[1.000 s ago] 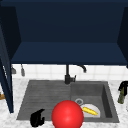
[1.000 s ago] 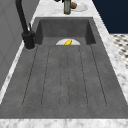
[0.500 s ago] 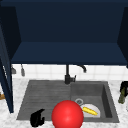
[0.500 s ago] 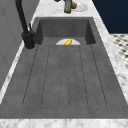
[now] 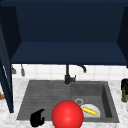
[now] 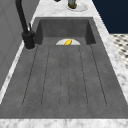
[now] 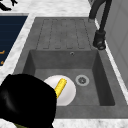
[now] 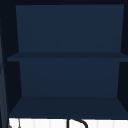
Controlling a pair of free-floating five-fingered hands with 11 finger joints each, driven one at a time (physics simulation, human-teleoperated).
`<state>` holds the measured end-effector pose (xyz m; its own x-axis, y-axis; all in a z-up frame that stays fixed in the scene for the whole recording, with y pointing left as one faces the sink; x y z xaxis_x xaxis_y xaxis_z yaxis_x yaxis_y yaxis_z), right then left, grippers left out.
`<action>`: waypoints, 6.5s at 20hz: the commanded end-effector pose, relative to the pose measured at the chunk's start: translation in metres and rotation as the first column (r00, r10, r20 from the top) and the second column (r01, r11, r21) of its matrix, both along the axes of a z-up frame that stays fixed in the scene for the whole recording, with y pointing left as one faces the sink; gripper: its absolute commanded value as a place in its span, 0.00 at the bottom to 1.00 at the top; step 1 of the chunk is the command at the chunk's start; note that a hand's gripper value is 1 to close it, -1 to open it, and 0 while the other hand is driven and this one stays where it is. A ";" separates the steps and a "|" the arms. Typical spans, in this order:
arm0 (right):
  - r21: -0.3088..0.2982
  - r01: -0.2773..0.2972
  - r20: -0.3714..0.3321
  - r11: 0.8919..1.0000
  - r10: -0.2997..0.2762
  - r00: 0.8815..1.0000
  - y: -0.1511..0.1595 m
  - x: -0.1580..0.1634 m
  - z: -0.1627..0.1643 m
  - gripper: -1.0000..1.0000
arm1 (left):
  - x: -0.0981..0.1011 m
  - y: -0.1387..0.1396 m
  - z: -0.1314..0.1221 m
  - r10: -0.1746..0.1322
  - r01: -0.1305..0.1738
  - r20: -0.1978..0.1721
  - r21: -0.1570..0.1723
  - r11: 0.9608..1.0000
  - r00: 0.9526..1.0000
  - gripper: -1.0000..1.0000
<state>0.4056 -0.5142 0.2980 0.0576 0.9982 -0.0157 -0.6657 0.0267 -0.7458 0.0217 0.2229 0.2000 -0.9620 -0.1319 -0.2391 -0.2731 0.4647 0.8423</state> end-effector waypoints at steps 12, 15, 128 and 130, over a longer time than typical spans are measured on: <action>0.018 0.000 -0.027 1.000 0.001 1.000 0.083 -0.057 0.064 1.00 | 0.000 0.000 0.000 0.000 0.000 0.000 0.000 1.000 1.000 0.50; 0.027 0.000 -0.028 1.000 0.001 1.000 0.099 -0.067 0.076 1.00 | 0.000 0.000 0.000 0.000 0.000 0.000 0.000 1.000 1.000 0.50; 0.152 -0.001 0.174 0.988 -0.025 0.984 0.403 -0.124 0.588 1.00 | 0.000 0.000 0.000 0.000 0.000 0.000 0.000 1.000 1.000 0.50; 0.123 -0.001 0.173 0.992 -0.020 0.985 0.404 -0.107 0.574 1.00 | 0.000 0.000 0.000 0.000 0.000 0.000 0.000 1.000 1.000 0.50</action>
<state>0.2767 -0.1101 0.8861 0.0592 0.9925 0.1072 -0.5306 0.1223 -0.8388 0.0217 0.2229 0.2000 -0.9620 -0.1319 -0.2391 -0.2731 0.4647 0.8423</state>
